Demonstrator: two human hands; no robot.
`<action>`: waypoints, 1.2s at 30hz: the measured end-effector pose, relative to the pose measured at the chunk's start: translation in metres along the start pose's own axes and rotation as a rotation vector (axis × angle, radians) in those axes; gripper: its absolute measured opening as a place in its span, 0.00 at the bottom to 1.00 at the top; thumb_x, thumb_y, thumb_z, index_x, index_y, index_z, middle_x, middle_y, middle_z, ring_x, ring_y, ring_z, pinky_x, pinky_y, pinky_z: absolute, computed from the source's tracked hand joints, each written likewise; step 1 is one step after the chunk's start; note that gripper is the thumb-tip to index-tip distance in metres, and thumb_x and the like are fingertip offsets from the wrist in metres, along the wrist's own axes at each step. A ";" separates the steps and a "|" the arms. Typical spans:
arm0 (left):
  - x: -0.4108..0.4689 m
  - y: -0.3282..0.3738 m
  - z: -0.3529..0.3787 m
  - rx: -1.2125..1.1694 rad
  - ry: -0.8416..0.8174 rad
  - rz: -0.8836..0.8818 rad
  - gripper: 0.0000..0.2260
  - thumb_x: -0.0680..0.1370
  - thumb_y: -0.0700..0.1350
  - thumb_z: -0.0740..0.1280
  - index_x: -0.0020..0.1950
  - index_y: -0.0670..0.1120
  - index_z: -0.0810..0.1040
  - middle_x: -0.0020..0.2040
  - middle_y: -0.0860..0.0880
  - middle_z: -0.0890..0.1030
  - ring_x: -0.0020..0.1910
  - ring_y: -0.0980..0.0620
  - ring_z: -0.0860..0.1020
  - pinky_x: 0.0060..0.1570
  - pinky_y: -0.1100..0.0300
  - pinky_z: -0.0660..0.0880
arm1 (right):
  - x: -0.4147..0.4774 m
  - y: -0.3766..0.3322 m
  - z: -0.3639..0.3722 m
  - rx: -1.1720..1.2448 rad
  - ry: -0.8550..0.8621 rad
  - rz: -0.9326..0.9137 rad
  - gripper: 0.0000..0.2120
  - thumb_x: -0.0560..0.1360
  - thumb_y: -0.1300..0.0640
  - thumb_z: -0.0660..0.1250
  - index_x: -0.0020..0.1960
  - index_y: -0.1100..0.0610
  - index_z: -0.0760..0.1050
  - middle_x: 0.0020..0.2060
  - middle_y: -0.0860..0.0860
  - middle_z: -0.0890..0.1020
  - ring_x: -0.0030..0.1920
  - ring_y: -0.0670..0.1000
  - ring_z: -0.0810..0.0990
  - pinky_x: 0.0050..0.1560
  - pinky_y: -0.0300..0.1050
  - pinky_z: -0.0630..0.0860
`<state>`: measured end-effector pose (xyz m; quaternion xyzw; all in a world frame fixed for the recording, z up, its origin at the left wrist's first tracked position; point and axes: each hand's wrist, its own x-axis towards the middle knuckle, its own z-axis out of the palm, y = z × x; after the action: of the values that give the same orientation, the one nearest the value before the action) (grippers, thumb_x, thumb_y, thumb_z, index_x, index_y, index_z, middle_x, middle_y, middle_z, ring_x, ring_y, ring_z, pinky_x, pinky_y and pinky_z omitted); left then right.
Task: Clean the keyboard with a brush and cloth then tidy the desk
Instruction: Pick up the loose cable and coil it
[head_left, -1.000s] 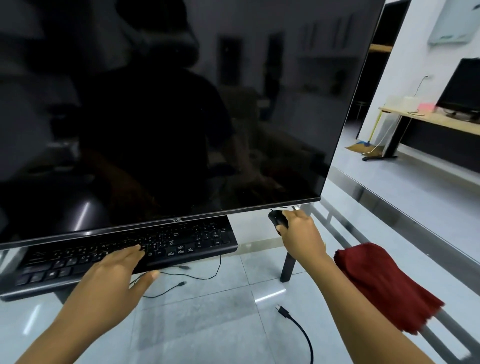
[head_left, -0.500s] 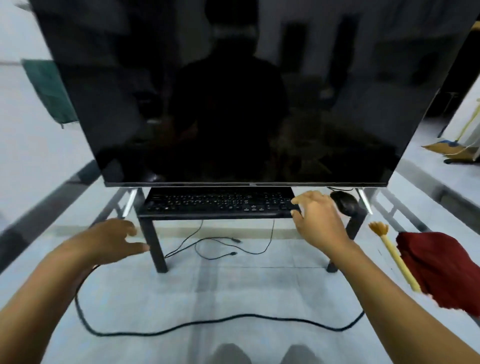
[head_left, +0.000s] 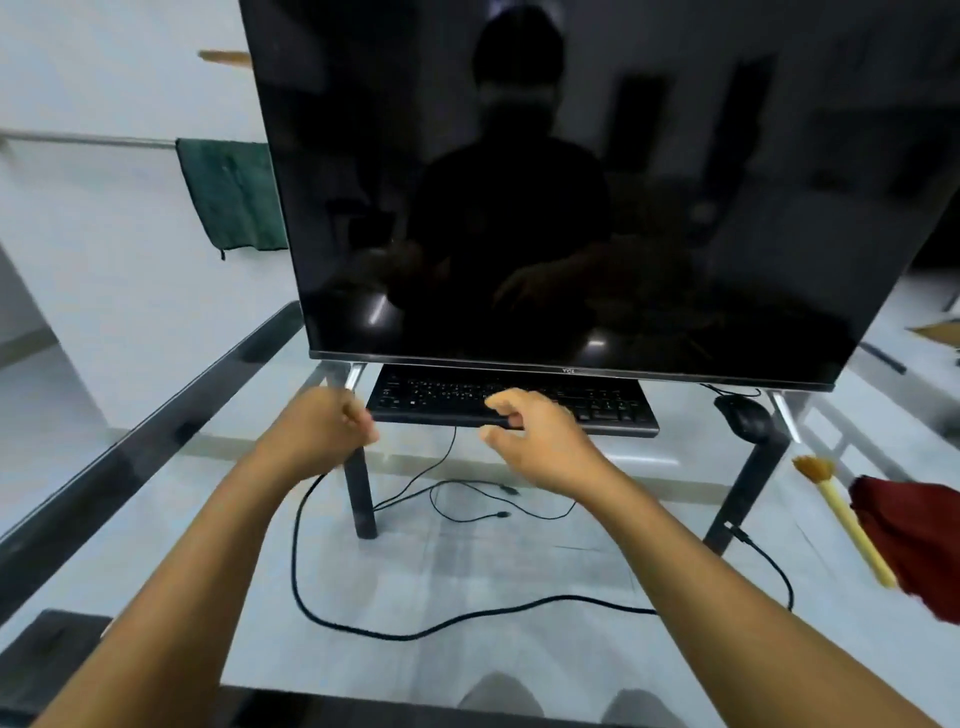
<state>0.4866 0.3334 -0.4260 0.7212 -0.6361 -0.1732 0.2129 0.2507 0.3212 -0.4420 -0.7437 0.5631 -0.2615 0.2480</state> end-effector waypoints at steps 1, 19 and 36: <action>0.002 0.020 -0.007 -0.108 0.064 0.038 0.06 0.73 0.44 0.72 0.36 0.47 0.79 0.32 0.53 0.77 0.33 0.55 0.75 0.32 0.63 0.67 | 0.000 -0.016 0.002 0.170 -0.068 0.016 0.22 0.76 0.50 0.67 0.68 0.52 0.70 0.62 0.51 0.77 0.60 0.48 0.76 0.58 0.40 0.72; 0.000 0.193 -0.046 -0.690 0.105 0.649 0.17 0.82 0.52 0.58 0.45 0.44 0.81 0.36 0.49 0.82 0.35 0.51 0.81 0.40 0.57 0.77 | -0.013 -0.083 -0.158 0.369 0.131 -0.238 0.13 0.79 0.59 0.60 0.39 0.53 0.78 0.28 0.43 0.76 0.28 0.40 0.70 0.37 0.41 0.72; -0.015 0.240 -0.094 -2.196 -0.207 0.389 0.09 0.82 0.38 0.56 0.53 0.39 0.76 0.30 0.53 0.76 0.25 0.60 0.71 0.28 0.68 0.68 | -0.012 -0.046 -0.173 0.336 0.089 -0.239 0.14 0.82 0.55 0.56 0.51 0.57 0.80 0.29 0.47 0.74 0.24 0.42 0.67 0.30 0.39 0.67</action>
<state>0.3309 0.3324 -0.2196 0.0126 -0.2548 -0.6636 0.7032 0.1651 0.3307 -0.2849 -0.7410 0.4300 -0.4119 0.3105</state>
